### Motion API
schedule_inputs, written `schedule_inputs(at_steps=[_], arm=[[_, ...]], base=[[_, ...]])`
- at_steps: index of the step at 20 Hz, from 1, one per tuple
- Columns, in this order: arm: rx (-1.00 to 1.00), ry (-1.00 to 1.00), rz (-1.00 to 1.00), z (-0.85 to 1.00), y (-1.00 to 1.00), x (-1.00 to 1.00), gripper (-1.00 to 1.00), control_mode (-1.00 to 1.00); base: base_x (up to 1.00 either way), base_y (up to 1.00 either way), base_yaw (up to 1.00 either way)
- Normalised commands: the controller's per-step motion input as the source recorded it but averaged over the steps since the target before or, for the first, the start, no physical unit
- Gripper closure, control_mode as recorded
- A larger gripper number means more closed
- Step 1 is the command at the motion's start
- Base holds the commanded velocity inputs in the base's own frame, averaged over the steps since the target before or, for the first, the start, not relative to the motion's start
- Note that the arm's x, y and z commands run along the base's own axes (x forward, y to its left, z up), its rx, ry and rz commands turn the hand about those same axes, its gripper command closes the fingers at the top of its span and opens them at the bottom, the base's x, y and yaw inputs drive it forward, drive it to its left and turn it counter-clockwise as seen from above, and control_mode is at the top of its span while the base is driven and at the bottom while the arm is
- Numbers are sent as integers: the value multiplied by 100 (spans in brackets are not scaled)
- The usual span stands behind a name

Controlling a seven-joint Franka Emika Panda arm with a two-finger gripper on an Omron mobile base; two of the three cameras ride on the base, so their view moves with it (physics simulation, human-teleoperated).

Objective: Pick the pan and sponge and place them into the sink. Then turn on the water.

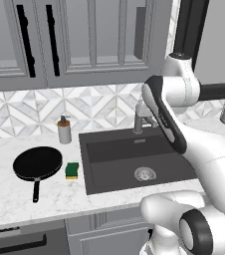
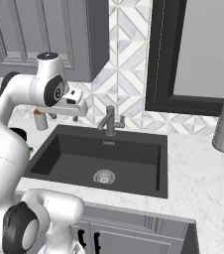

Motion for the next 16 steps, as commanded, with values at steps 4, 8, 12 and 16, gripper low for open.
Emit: schedule_inputs(at_steps=[4,8,12,16], arm=[[0,0,0,-3,70,-17,-100,-100],[0,4,0,-14,77,-5,-100,-100],[-1,8,0,-29,79,0,-100,-100],[-5,10,0,-36,86,0,-100,-100]], base=[[0,0,0],[0,0,0],[0,0,0],[0,0,0]])
